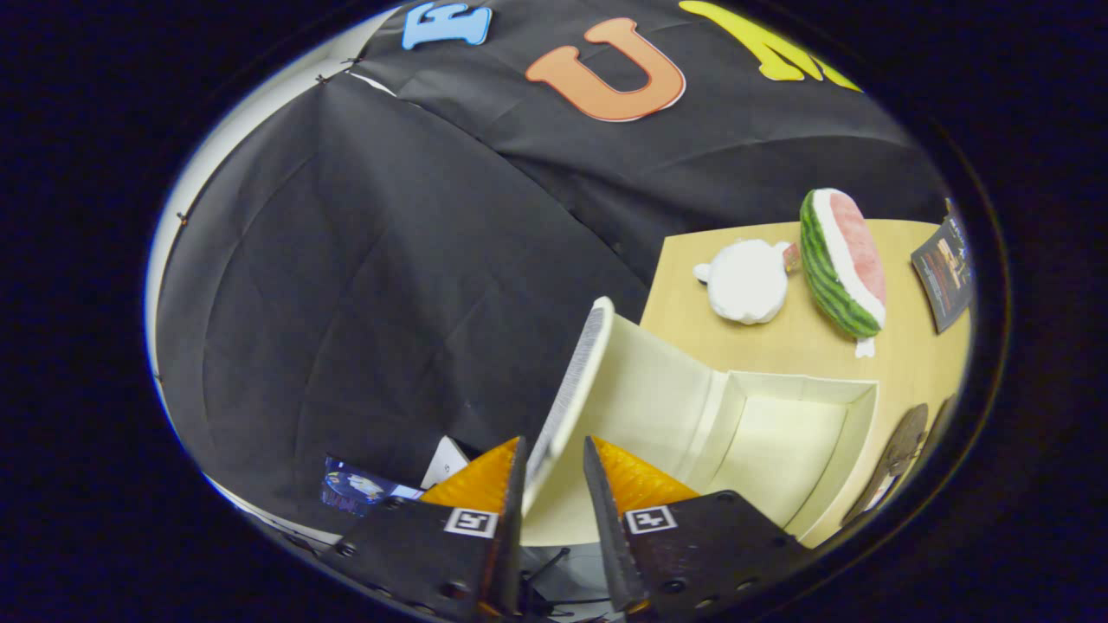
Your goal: Open the storage box then place both shoes into the box .Put the left shoe in first, then the right shoe, with the right side of both shoes facing outward in a uniform manner.
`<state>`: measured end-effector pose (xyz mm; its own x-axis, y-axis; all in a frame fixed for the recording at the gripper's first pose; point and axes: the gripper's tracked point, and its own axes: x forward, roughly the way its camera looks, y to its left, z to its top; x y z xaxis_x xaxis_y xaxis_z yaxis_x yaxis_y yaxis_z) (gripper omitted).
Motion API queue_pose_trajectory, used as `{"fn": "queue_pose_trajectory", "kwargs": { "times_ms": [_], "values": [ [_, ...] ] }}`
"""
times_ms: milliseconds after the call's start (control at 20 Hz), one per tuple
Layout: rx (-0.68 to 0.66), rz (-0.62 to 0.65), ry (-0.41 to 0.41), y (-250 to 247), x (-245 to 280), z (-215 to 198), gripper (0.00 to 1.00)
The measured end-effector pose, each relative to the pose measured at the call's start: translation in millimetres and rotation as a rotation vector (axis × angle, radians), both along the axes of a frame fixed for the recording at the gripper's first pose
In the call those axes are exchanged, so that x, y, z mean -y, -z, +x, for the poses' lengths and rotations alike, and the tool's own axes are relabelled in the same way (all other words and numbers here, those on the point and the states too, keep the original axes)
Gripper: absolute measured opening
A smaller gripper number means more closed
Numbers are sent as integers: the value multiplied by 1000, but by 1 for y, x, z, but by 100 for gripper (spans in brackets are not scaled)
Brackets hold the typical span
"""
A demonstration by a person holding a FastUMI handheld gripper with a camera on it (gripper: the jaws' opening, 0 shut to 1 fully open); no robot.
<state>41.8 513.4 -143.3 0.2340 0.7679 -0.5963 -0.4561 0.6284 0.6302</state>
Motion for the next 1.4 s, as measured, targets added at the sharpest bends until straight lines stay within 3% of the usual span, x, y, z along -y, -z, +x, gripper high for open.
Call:
{"fn": "queue_pose_trajectory", "kwargs": {
  "times_ms": [100, 150, 250, 350, 650, 1000, 1400],
  "values": [
    [14, -1, -10, -5, 3, -2, 70],
    [26, -8, -15, -3, 5, -2, 74],
    [43, -22, -14, -2, 14, -1, 91],
    [63, -35, -6, 0, 26, 2, 96],
    [129, -173, 70, 33, 106, 30, 96],
    [84, -305, 209, 87, 239, 53, 96],
    [0, -499, 304, 173, 361, 35, 96]
  ]
}}
